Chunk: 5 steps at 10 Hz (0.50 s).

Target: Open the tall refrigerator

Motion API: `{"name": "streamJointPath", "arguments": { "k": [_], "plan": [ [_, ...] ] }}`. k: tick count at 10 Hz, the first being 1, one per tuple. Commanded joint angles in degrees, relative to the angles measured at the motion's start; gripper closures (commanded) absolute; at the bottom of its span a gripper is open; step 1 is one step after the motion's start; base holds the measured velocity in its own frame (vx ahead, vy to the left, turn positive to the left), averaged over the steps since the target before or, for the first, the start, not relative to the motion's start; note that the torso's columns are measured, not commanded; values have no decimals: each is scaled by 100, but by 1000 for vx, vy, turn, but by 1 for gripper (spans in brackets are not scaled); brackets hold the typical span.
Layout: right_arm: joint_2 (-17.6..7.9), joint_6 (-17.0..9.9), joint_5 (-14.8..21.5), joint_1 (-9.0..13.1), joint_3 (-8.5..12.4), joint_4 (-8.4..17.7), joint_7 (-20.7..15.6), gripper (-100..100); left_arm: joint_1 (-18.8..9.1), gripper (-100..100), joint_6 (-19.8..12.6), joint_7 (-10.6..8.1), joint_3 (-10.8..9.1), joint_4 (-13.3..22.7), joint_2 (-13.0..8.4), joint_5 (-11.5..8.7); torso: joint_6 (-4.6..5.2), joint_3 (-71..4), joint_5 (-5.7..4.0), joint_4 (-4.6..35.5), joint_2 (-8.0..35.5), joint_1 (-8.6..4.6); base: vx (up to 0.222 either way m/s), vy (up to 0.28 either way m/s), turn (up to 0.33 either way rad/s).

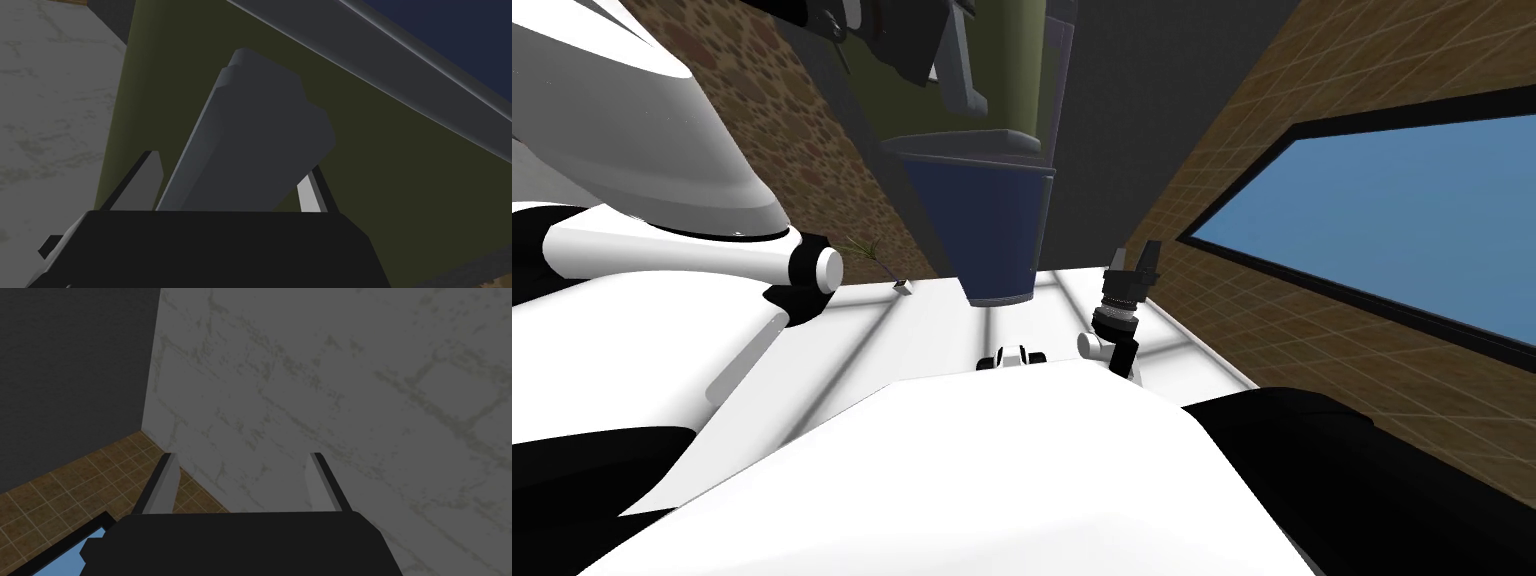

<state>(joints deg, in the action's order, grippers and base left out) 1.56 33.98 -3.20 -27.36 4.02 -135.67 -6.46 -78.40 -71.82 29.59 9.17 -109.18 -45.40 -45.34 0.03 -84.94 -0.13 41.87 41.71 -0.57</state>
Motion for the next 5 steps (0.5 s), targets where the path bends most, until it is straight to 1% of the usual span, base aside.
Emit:
{"name": "streamJointPath", "arguments": {
  "k": [1,2,3,4,5],
  "plan": [
    [-1,0,0,0,0,-1,0,0,-13,100,22,-1,-30,-119,95,-259,9,3,-2,12,8,23,-34,276,-70],
    [-2,0,0,0,1,-1,0,0,-13,100,22,-1,-30,-119,95,-259,9,23,18,12,27,73,-21,220,-67],
    [-1,0,0,0,1,0,0,0,-20,100,33,-2,-45,-178,142,-388,-4,23,31,9,28,77,-75,222,-33],
    [-1,0,0,0,1,0,0,0,-20,100,33,-2,-45,-178,142,-388,-4,31,33,5,38,88,-39,215,-33],
    [-1,0,0,0,1,0,0,0,-27,100,44,-3,-60,-237,189,-517,-9,18,28,5,20,78,-24,250,-42]
  ]
}}
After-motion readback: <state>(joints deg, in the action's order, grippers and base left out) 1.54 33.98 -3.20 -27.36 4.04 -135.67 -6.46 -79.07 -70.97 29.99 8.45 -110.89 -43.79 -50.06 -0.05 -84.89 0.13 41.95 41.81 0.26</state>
